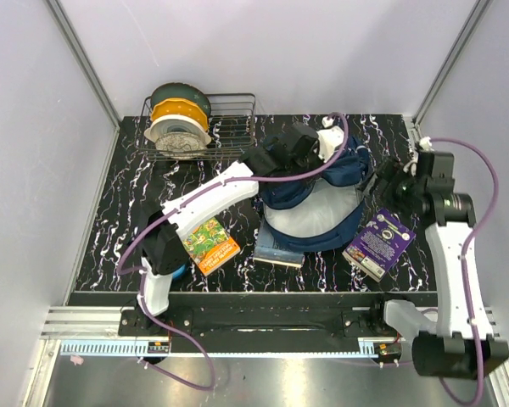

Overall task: Pack the student bag
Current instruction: Unzip the student bag at the center of the board.

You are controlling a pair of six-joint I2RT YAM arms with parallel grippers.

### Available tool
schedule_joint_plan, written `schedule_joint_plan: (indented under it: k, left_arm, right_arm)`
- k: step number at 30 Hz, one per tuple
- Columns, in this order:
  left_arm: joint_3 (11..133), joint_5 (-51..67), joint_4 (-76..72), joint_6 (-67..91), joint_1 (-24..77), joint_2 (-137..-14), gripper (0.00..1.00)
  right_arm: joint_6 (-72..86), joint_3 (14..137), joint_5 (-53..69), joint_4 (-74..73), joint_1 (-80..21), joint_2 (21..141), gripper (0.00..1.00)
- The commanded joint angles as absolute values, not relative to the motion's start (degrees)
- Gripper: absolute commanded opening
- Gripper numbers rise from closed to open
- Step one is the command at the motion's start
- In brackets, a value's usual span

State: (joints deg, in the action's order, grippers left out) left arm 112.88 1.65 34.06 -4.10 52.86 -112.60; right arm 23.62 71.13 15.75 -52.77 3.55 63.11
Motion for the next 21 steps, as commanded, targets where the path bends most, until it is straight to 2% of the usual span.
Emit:
schedule_joint_plan:
  k: [1, 6, 10, 17, 21]
  left_arm:
    - [116.37, 2.72, 34.19, -0.18, 48.87, -110.58, 0.0]
    - [107.95, 6.76, 29.8, -2.28, 48.43, -106.53, 0.0]
    - [106.53, 8.61, 29.36, -2.99, 48.34, -106.7, 0.0]
    - [105.91, 18.62, 26.29, -2.73, 49.04, -110.65, 0.0]
    - [108.63, 20.91, 26.02, -4.57, 50.97, -114.86, 0.0]
  right_arm:
    - [28.46, 64.1, 5.98, -52.82, 5.62, 55.47, 0.96]
    - [34.44, 56.26, 1.86, -54.58, 12.37, 53.71, 0.98]
    - [39.45, 49.49, -3.95, -53.97, 16.34, 49.32, 1.0]
    - [46.14, 42.64, -1.32, -49.58, 19.16, 49.21, 1.0]
    - [47.2, 36.23, 4.47, -40.99, 21.79, 52.03, 1.0]
